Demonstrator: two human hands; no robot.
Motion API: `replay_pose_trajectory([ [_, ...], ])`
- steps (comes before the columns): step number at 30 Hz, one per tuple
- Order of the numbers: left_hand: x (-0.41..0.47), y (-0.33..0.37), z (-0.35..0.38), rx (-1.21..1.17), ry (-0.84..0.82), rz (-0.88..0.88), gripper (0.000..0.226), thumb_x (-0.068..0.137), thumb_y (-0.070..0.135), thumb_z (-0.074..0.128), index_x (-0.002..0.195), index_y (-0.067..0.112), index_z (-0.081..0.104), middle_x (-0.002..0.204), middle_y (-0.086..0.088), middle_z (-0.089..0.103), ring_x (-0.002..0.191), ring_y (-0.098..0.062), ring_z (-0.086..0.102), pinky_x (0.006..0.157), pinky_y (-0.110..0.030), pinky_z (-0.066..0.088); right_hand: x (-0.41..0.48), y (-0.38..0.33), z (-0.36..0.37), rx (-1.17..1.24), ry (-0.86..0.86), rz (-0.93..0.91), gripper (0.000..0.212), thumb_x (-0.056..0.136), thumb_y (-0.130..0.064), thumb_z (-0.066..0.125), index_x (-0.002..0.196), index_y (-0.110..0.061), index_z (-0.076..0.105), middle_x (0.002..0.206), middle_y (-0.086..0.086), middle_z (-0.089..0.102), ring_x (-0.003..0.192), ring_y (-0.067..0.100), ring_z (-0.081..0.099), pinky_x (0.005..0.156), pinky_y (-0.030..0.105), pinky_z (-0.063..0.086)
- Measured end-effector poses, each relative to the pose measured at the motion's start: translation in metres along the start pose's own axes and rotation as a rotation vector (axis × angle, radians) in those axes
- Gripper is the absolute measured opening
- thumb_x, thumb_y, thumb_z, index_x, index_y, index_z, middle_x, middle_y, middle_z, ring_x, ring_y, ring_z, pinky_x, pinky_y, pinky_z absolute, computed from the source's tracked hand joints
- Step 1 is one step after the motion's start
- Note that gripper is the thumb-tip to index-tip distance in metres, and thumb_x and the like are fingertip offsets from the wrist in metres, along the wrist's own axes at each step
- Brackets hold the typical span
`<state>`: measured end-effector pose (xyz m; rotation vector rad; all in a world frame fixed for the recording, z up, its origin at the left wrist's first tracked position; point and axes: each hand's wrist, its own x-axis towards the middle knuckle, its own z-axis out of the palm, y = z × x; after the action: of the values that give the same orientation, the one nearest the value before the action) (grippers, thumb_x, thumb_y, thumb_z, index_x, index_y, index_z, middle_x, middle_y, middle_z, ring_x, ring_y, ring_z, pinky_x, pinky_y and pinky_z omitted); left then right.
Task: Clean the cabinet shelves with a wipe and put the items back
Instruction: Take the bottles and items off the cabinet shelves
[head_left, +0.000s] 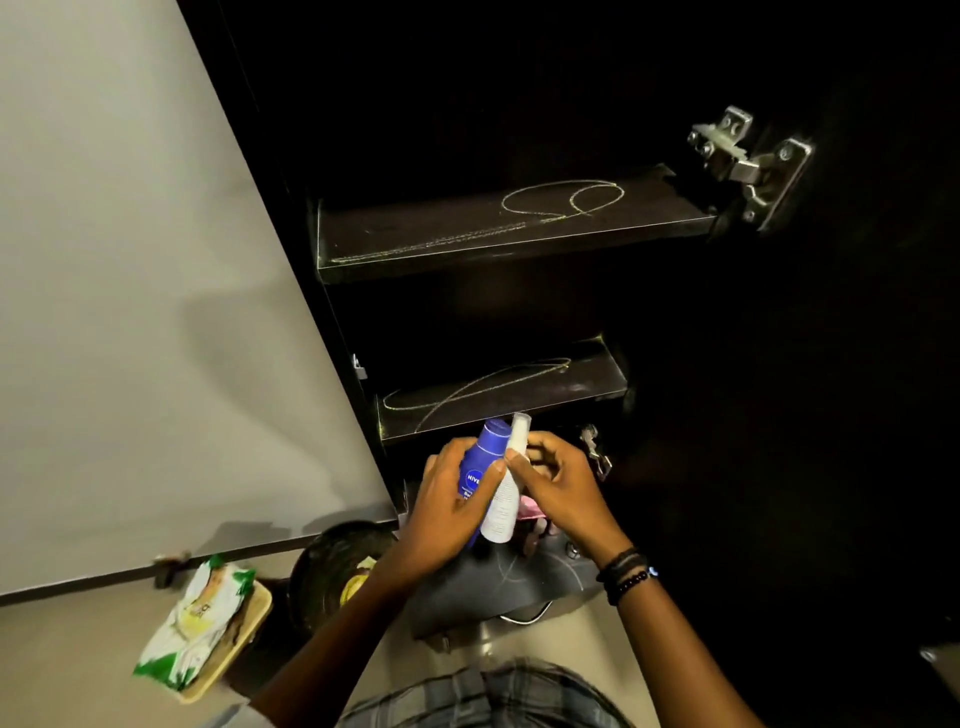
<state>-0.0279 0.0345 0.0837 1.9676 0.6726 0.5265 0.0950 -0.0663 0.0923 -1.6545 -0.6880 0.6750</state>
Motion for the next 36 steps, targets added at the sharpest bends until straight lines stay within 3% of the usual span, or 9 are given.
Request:
replay_pose_trajectory([
  [4,0.011,-0.028,-0.001,0.21,0.046,-0.053,0.047,0.079,0.046,0.068,0.118,0.022,0.059,0.108,0.011,0.057,0.1,-0.008,0.046,0.079,-0.011,0.036,0.015,0.026,0.01,-0.069,0.036,0.036,0.019,0.084,-0.02,0.07,0.102,-0.015,0.065,0.094,0.003,0.072,0.087,0.013,0.071,0.075,0.03,0.059],
  [8,0.022,-0.056,-0.001,0.254,-0.01,-0.163,0.049,0.079,0.039,0.071,0.121,0.017,0.059,0.113,0.001,0.061,0.1,-0.012,0.054,0.085,-0.024,0.044,0.037,0.04,0.028,-0.146,0.006,0.042,0.019,0.082,-0.01,0.07,0.096,-0.021,0.064,0.09,-0.01,0.07,0.084,-0.001,0.068,0.072,0.014,0.054],
  [11,0.034,-0.068,0.003,0.244,-0.001,-0.252,0.042,0.08,0.021,0.07,0.119,0.009,0.059,0.113,-0.006,0.061,0.1,-0.017,0.056,0.082,-0.023,0.04,0.058,0.045,0.046,-0.212,-0.034,0.072,0.019,0.08,-0.007,0.069,0.092,-0.021,0.063,0.086,-0.01,0.067,0.079,0.002,0.065,0.069,0.013,0.051],
  [16,0.056,-0.093,0.01,0.24,0.05,-0.422,0.027,0.081,0.007,0.063,0.108,0.005,0.061,0.109,-0.012,0.062,0.096,-0.019,0.056,0.079,-0.024,0.04,0.096,0.069,0.073,-0.404,-0.105,0.226,0.022,0.082,-0.025,0.064,0.067,-0.016,0.052,0.081,0.008,0.056,0.074,0.022,0.053,0.066,0.03,0.046],
  [19,0.067,-0.106,0.013,0.25,0.042,-0.542,0.02,0.083,0.013,0.062,0.098,0.001,0.062,0.102,-0.017,0.063,0.094,-0.028,0.058,0.076,-0.03,0.04,0.11,0.07,0.082,-0.517,-0.187,0.294,0.037,0.09,-0.019,0.055,0.056,-0.008,0.047,0.074,0.016,0.054,0.085,0.031,0.055,0.083,0.042,0.048],
  [21,0.072,-0.113,0.014,0.233,0.047,-0.623,0.013,0.085,0.016,0.061,0.091,0.005,0.062,0.095,-0.016,0.062,0.088,-0.027,0.058,0.072,-0.028,0.038,0.117,0.067,0.087,-0.624,-0.28,0.29,0.03,0.096,-0.015,0.045,0.071,-0.004,0.059,0.092,0.02,0.06,0.107,0.032,0.054,0.099,0.037,0.037],
  [22,0.074,-0.117,0.014,0.223,0.054,-0.653,0.012,0.086,0.017,0.06,0.09,0.005,0.061,0.093,-0.017,0.062,0.086,-0.027,0.057,0.071,-0.028,0.037,0.121,0.068,0.089,-0.656,-0.312,0.255,0.027,0.098,-0.013,0.041,0.096,0.001,0.064,0.113,0.02,0.061,0.121,0.03,0.05,0.105,0.032,0.03],
  [24,0.076,-0.123,0.014,0.2,0.083,-0.687,0.019,0.089,0.018,0.057,0.094,0.001,0.063,0.095,-0.02,0.062,0.089,-0.031,0.059,0.07,-0.028,0.036,0.126,0.072,0.095,-0.673,-0.363,0.217,0.033,0.101,-0.014,0.037,0.128,-0.002,0.053,0.139,0.014,0.051,0.132,0.026,0.042,0.108,0.027,0.022],
  [36,0.063,-0.113,0.012,0.132,0.064,-0.615,0.009,0.096,0.016,0.044,0.093,0.008,0.046,0.095,-0.009,0.048,0.086,-0.022,0.049,0.076,-0.033,0.041,0.123,0.077,0.111,-0.706,-0.348,0.282,0.034,0.1,-0.016,0.039,0.123,0.003,0.056,0.132,0.019,0.055,0.126,0.03,0.048,0.104,0.033,0.032],
])
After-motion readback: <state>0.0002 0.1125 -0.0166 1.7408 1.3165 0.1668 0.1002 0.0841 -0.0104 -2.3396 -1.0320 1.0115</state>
